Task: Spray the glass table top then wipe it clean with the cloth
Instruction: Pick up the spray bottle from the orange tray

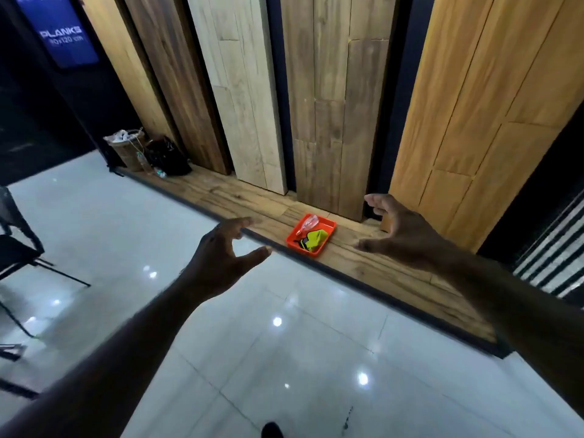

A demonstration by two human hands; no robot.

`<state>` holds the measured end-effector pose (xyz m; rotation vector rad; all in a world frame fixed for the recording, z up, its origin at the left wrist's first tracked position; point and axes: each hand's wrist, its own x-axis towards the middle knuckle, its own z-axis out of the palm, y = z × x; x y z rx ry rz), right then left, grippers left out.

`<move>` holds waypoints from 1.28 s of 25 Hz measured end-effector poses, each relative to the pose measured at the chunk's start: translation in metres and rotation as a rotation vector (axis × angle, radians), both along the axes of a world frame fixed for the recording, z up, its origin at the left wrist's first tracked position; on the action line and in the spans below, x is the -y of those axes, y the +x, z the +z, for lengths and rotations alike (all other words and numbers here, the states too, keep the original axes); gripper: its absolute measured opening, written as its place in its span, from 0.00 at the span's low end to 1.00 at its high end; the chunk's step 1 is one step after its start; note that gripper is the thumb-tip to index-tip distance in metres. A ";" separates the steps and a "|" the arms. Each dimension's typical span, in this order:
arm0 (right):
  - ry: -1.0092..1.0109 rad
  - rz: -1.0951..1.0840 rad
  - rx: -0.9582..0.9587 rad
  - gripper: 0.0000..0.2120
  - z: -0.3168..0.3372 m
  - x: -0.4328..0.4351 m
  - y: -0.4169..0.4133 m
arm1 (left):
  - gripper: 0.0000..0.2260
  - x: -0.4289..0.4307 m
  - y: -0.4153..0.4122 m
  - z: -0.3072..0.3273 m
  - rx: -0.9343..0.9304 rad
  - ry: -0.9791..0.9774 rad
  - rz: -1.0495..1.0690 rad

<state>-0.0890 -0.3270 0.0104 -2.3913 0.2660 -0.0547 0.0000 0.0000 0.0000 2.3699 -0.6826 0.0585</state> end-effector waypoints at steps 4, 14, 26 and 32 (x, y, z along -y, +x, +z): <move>-0.005 0.051 -0.062 0.50 -0.045 0.013 0.098 | 0.37 0.007 0.084 -0.045 -0.094 0.005 0.078; 0.030 -0.005 -0.268 0.47 -0.115 0.081 0.376 | 0.34 0.094 0.389 -0.117 -0.402 0.004 0.058; 0.247 0.008 -0.465 0.35 -0.291 0.210 0.674 | 0.28 0.222 0.656 -0.239 -0.747 0.132 0.312; 0.057 0.185 -0.747 0.33 -0.408 0.254 0.790 | 0.32 0.255 0.778 -0.340 -0.875 0.541 0.033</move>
